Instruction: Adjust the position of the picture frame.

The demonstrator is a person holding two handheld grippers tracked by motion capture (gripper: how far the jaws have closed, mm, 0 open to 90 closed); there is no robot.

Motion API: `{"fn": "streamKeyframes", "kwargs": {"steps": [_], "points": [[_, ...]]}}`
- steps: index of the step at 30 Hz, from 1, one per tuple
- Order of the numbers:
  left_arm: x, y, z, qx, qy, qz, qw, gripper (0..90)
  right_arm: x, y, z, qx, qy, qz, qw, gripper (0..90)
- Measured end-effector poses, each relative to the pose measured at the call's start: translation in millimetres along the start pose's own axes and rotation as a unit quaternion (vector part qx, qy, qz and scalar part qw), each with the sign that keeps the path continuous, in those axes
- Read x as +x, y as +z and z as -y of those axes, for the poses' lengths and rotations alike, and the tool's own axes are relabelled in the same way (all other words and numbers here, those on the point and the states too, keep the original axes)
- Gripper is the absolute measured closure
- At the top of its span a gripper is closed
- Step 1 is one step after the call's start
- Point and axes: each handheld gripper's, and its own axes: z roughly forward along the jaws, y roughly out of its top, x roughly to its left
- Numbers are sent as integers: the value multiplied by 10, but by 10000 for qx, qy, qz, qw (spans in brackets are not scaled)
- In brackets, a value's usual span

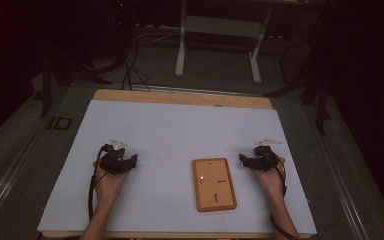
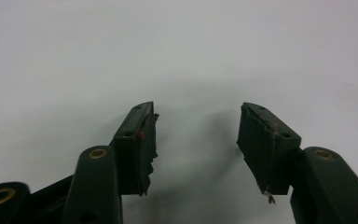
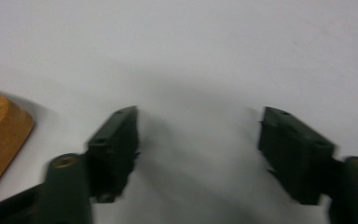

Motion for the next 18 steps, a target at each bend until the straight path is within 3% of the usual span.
{"fn": "streamKeyframes", "kwargs": {"steps": [1,3,5,9,17,18], "points": [[-36,-14,-7,-31,47,69,10000,478,-5,-22,5,-44,79,-104,9999,386],[-118,-55,-28,-72,111,302,9995,494,9,-38,4,-73,16,-143,9999,409],[-138,-68,-36,-76,115,371,9992,522,27,-49,-3,-90,-56,-135,9999,414],[-304,-218,-101,-214,363,686,9968,550,92,-77,-37,-133,-267,-138,9995,432],[-579,-322,-174,-309,653,1246,9896,615,125,-111,-58,-199,-362,-188,9990,431],[-579,-322,-174,-309,653,1246,9896,622,125,-111,-58,-199,-362,-188,9990,431]]}}
